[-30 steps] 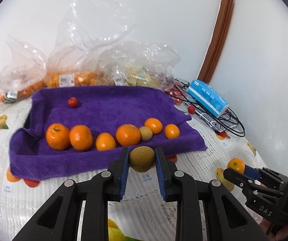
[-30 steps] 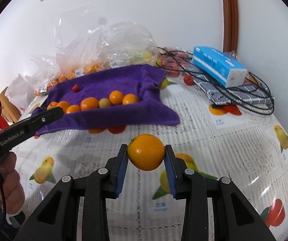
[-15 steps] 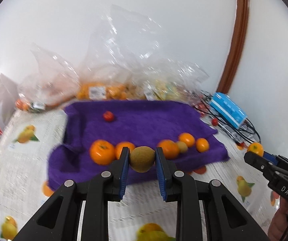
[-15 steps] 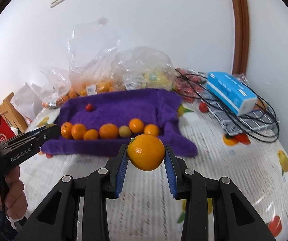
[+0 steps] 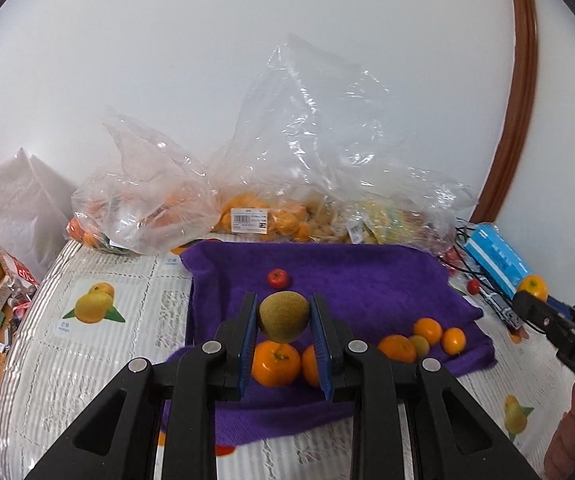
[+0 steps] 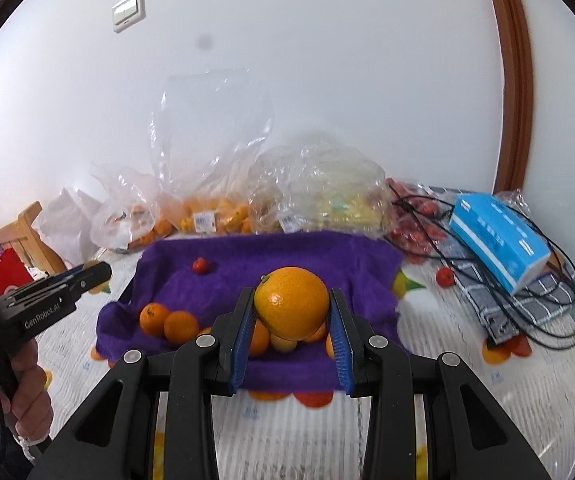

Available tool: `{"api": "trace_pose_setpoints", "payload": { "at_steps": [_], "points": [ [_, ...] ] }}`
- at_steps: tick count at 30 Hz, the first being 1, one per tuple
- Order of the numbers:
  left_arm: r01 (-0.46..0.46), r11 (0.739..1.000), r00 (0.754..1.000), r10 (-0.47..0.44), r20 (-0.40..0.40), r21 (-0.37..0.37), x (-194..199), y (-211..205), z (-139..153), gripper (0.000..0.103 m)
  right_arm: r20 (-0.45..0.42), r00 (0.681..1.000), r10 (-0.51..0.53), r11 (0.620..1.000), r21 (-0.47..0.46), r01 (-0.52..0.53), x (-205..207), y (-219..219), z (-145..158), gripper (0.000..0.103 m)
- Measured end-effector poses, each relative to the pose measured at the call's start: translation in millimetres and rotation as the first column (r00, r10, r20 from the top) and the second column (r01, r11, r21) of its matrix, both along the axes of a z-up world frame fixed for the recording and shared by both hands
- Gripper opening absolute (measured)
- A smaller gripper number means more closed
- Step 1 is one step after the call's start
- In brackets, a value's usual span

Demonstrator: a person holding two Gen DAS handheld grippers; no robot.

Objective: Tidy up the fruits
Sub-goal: 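Carry both held fruits over the purple towel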

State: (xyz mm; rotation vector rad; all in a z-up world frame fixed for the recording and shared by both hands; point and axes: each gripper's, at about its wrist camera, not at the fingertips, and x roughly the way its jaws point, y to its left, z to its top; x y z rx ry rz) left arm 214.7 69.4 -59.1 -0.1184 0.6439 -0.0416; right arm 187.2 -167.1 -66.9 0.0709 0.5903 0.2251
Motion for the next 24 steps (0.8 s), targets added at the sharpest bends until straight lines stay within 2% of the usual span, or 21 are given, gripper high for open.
{"api": "trace_pose_setpoints", "payload": {
  "at_steps": [7, 12, 20, 24],
  "points": [
    [-0.018, 1.0, 1.0, 0.018, -0.012, 0.019, 21, 2, -5, 0.024, 0.009, 1.0, -0.002, 0.999, 0.033, 0.002, 30, -2, 1, 0.036],
    [-0.013, 0.999, 1.0, 0.014, -0.013, 0.046, 33, -2, -10, 0.024, 0.009, 1.0, 0.003, 1.0, 0.019, -0.003, 48, -2, 0, 0.036],
    [-0.019, 0.999, 0.999, 0.02, -0.037, 0.028, 39, -2, -40, 0.024, -0.053, 0.998, 0.018, 0.999, 0.041, -0.016, 71, -10, -41, 0.036],
    [-0.011, 1.0, 0.998, 0.01, -0.062, -0.011, 44, 4, -52, 0.024, -0.066, 0.998, 0.003, 1.0, 0.028, -0.001, 75, -12, -51, 0.036]
  ]
}}
